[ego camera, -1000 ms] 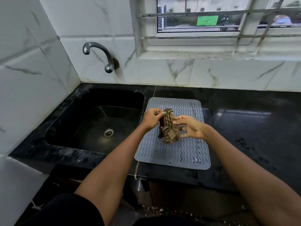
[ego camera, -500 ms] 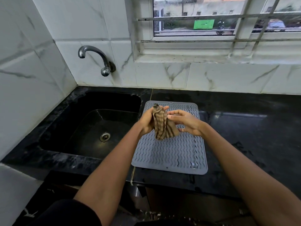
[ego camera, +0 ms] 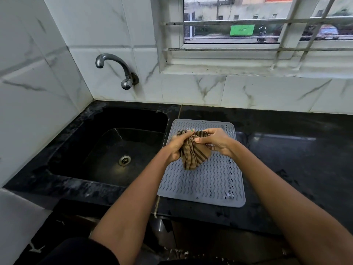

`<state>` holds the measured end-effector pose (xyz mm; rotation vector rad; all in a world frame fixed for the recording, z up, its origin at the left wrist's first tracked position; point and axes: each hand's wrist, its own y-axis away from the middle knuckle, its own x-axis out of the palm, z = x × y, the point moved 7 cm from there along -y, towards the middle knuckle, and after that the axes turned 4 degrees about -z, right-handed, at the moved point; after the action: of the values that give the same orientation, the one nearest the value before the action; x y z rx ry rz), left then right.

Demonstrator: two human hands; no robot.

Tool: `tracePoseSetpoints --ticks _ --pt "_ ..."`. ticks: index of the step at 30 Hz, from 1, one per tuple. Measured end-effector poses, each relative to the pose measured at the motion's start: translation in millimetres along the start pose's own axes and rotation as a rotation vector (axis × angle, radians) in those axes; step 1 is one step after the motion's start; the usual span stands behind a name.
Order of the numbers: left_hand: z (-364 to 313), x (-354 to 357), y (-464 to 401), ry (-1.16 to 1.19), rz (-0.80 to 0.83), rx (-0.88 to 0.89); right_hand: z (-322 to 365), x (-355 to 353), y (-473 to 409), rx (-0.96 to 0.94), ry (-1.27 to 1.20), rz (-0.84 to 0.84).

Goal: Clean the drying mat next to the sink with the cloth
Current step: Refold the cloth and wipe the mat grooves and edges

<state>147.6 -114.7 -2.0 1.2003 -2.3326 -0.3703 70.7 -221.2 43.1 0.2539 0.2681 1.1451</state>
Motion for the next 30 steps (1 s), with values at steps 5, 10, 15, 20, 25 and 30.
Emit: tracePoseSetpoints --ticks 5,10,15,20,25,30 --pt "-7 -2 2 0.107 0.059 0.042 -1 -3 -4 0.024 -0.023 0.036" --pt "-23 0 10 -0.074 0.175 0.076 12 -10 -7 -0.117 0.088 -0.097" --pt "-32 -3 11 -0.449 0.153 0.099 37 -6 -4 -0.377 0.266 -0.19" --pt "-40 -2 8 -0.604 0.206 0.091 66 5 5 -0.564 0.393 -0.138" --pt "-32 1 8 -0.735 0.339 0.013 74 2 6 -0.564 0.36 -0.107" --pt "-23 21 33 -0.656 0.568 -0.16 63 -14 -3 -0.255 0.038 0.014"
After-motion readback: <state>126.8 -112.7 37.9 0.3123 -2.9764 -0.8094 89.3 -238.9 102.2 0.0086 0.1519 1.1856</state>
